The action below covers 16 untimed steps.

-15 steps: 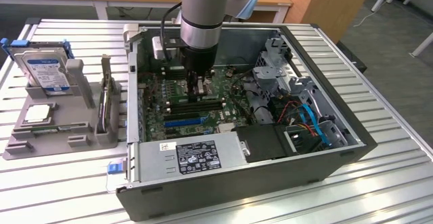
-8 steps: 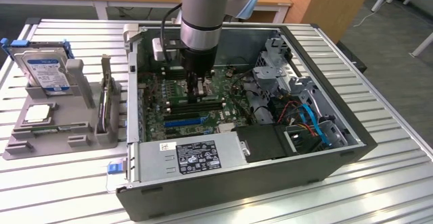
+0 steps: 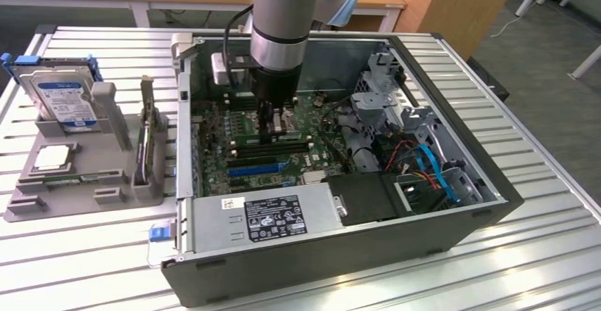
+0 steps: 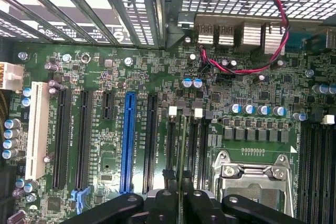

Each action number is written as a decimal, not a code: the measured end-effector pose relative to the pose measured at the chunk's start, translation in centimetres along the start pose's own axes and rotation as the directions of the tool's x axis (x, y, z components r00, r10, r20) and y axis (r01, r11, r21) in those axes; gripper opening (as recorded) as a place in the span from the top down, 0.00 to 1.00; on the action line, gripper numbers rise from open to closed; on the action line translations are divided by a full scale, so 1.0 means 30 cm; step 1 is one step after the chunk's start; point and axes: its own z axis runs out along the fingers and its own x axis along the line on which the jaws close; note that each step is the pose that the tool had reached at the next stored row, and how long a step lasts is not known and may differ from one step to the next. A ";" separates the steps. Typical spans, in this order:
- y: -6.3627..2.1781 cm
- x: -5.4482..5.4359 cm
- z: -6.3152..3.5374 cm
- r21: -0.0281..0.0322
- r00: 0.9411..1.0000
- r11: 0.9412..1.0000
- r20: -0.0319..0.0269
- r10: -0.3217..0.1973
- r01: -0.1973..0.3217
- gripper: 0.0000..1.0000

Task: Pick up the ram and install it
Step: 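Insert the ram into the slot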

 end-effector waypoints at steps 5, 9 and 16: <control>0.001 0.000 0.001 0.014 1.000 1.000 0.000 -0.001 0.001 0.86; 0.001 0.000 0.001 0.014 1.000 1.000 -0.001 -0.001 0.001 0.86; 0.001 0.001 0.008 0.014 1.000 1.000 0.000 -0.001 0.001 0.86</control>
